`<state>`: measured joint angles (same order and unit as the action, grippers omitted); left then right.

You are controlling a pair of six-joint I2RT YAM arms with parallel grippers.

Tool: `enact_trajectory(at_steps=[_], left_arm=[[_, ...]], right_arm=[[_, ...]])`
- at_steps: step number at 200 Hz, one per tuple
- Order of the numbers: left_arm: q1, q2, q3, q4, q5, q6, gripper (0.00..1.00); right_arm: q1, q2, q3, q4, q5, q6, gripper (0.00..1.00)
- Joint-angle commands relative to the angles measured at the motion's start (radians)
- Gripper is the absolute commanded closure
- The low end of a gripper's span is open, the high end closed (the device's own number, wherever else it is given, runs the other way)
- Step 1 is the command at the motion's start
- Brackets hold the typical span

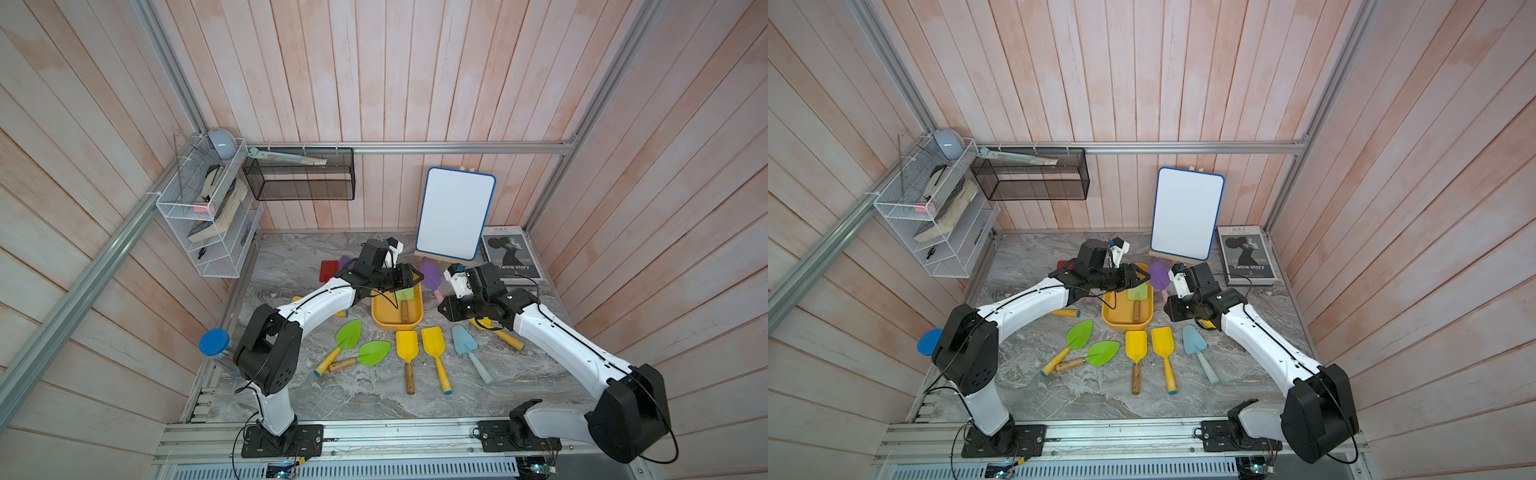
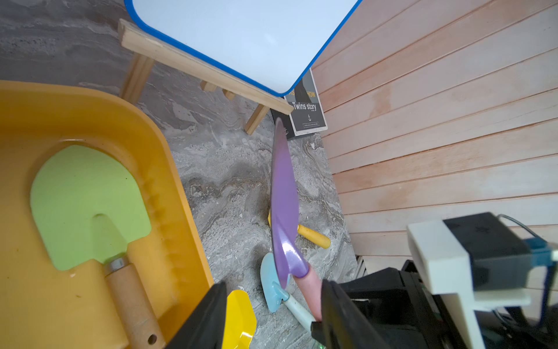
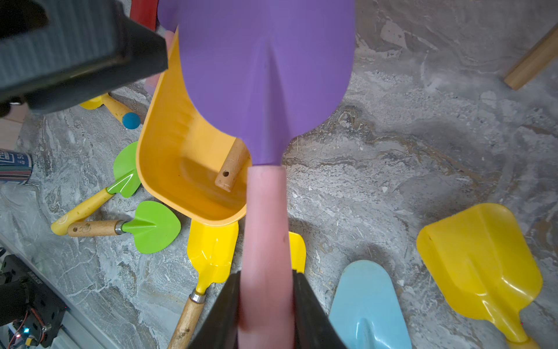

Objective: Put the shovel into the storage box
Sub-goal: Pick up the shovel from the center of the board, then place the shovel in the storage box.

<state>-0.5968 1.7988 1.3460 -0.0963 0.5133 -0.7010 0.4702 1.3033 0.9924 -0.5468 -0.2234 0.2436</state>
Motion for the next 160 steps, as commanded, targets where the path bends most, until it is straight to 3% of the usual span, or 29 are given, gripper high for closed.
enact_trajectory(at_steps=[1,52,91,135,160], left_arm=[[-0.007,0.021,0.008,0.07,-0.019,-0.022,0.46],[-0.023,0.061,0.043,0.068,-0.021,-0.034,0.52],[-0.026,0.073,0.043,0.067,-0.025,-0.043,0.72],[-0.027,0.08,0.043,0.067,-0.03,-0.05,0.77],[-0.028,0.088,0.05,0.066,-0.028,-0.055,0.88]], right_arm=[[0.013,-0.019,-0.009,0.014,-0.011,0.019,1.0],[0.019,-0.019,-0.009,0.025,-0.01,0.034,1.0],[0.025,-0.016,-0.004,0.033,-0.014,0.04,1.0],[0.03,-0.011,0.0,0.036,-0.014,0.039,1.0],[0.029,-0.013,0.0,0.035,-0.014,0.04,1.0]])
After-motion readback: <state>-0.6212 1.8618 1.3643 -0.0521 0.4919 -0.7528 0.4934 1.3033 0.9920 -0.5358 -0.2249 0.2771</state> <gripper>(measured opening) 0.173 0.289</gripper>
